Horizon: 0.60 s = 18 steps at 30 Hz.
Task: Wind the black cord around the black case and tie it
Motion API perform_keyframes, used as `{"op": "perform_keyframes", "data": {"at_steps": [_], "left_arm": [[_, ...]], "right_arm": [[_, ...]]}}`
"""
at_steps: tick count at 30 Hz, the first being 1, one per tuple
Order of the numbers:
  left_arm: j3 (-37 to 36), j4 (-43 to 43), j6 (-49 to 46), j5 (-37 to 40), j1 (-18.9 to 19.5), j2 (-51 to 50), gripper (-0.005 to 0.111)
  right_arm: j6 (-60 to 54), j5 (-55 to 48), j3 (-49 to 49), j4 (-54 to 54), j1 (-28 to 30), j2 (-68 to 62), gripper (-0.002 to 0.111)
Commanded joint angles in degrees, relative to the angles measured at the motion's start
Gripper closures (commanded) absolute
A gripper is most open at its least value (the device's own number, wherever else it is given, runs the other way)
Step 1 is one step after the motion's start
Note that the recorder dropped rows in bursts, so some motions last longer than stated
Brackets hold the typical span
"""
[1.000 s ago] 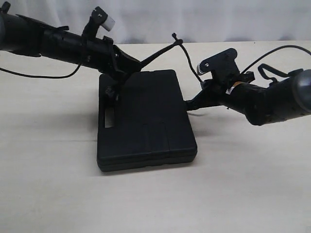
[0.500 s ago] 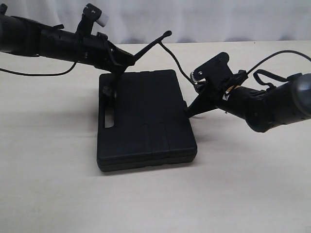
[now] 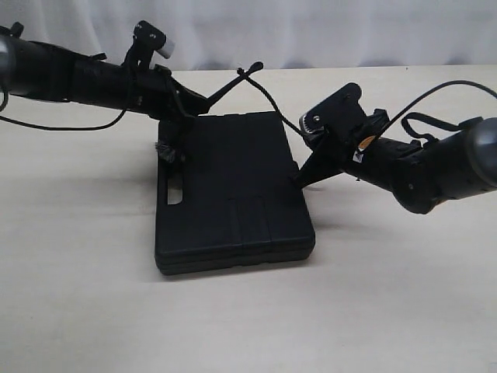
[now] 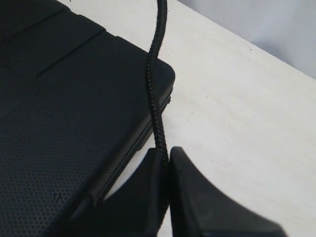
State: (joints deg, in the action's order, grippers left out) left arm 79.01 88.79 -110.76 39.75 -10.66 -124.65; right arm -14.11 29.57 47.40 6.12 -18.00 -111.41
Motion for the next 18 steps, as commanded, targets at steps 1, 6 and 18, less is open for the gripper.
{"op": "perform_keyframes", "data": {"at_steps": [1,6,18], "left_arm": [[0.43,0.95,-0.62,-6.03,-0.01,0.02,0.107],[0.43,2.40,-1.74,-3.78,-0.01,0.02,0.107],[0.43,6.37,-0.74,-4.94,0.11,-1.11,0.107]], "right_arm": [[0.43,0.93,-0.35,0.72,-0.12,0.33,0.104],[0.43,0.93,-0.35,0.72,-0.12,0.33,0.104],[0.43,1.31,-0.35,0.72,-0.12,0.33,0.104]]}}
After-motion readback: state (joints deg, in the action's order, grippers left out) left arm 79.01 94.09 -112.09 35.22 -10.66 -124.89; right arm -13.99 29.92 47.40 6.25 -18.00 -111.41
